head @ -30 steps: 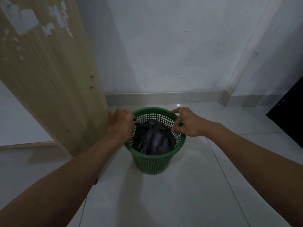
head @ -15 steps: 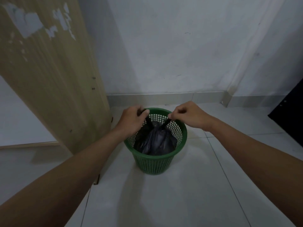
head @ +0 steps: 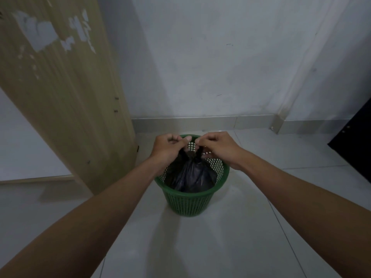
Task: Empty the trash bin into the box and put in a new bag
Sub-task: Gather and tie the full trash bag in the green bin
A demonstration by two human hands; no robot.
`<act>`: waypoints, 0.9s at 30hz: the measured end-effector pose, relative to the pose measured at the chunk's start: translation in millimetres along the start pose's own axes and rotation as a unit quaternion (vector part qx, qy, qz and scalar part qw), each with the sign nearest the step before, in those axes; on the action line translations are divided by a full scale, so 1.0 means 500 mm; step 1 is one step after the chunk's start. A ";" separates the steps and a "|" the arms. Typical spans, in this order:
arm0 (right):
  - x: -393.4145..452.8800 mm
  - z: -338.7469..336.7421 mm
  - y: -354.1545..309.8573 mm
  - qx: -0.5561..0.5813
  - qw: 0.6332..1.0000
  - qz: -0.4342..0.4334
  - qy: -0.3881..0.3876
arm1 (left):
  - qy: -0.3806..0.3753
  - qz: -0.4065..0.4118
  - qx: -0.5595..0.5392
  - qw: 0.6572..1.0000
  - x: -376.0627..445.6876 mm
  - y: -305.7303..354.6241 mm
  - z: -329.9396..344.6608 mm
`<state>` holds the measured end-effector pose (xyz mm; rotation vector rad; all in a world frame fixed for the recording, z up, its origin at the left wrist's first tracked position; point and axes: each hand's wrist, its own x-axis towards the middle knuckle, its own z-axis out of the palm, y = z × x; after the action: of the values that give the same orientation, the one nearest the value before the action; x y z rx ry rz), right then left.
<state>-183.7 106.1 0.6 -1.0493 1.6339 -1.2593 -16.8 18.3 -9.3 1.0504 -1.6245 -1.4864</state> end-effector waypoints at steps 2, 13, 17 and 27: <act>0.002 -0.002 0.005 0.004 1.000 -0.003 0.002 | -0.023 -0.024 -0.019 0.999 -0.001 -0.003 -0.006; 0.006 0.011 0.007 0.018 1.000 0.003 -0.018 | -0.174 -0.069 -0.010 0.982 0.003 -0.007 -0.008; -0.005 0.008 0.001 0.035 0.999 0.013 -0.037 | -0.168 -0.032 -0.006 0.985 -0.003 -0.007 -0.009; 0.003 0.032 -0.012 0.039 0.999 0.017 0.006 | -0.057 0.009 -0.042 0.997 -0.004 -0.023 0.001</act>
<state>-168.6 98.8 3.4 -0.9641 1.5933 -1.2977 -15.1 20.4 -20.8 0.9180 -1.6298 -1.6131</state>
